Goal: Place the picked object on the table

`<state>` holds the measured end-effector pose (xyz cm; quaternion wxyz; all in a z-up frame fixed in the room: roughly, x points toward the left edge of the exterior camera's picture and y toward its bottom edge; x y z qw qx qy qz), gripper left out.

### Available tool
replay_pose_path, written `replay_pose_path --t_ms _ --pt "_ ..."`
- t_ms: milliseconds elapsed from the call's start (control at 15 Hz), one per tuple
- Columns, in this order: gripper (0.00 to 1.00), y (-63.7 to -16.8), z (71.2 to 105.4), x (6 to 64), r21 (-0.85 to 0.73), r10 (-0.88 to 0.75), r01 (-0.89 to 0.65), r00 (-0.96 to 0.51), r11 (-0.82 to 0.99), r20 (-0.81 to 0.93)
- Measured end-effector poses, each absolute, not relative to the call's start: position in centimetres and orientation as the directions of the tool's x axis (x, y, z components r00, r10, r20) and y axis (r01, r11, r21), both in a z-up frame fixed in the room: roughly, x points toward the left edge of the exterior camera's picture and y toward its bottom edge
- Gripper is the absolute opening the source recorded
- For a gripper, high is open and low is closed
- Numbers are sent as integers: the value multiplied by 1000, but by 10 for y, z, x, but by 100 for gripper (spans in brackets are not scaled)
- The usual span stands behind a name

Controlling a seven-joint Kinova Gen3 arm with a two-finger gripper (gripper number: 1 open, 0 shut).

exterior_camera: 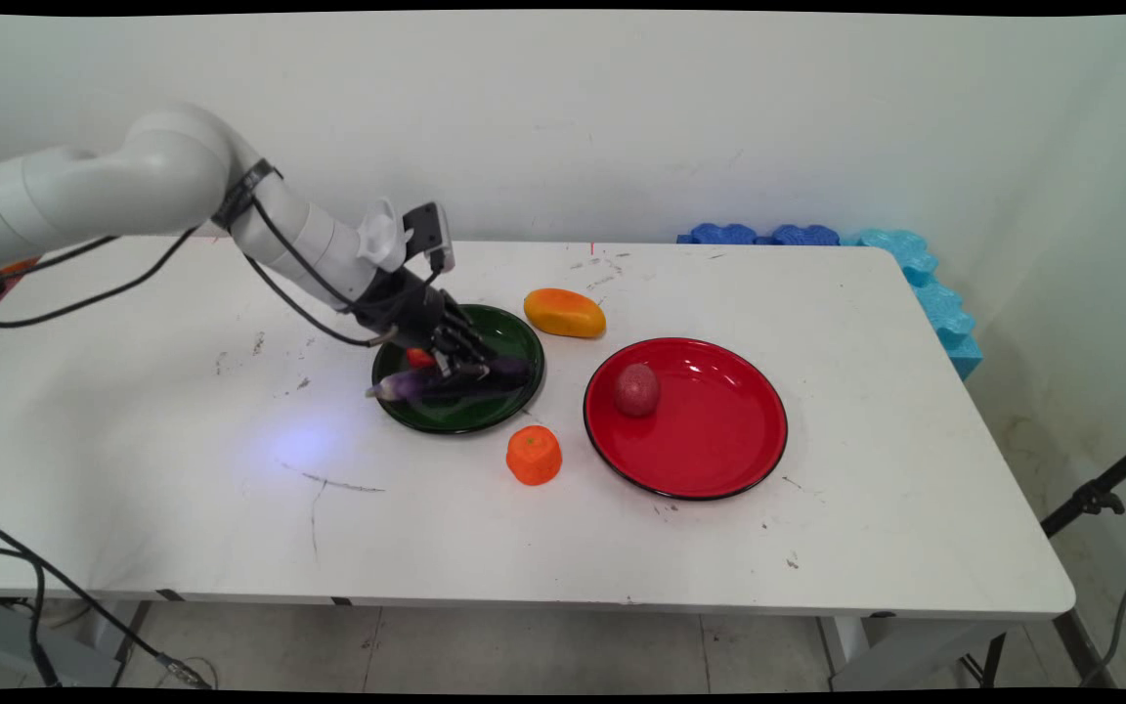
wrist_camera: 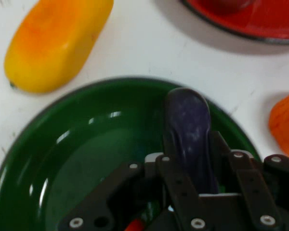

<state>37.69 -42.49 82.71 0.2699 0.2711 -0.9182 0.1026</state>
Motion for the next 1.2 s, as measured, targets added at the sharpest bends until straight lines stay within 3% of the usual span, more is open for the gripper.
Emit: replay_pose_path --t_ms 600,1200 --pt "0 -392 895 322 -22 -390 -499 -702 866 595" --pt "0 -344 886 290 0 -297 -364 -758 931 581"
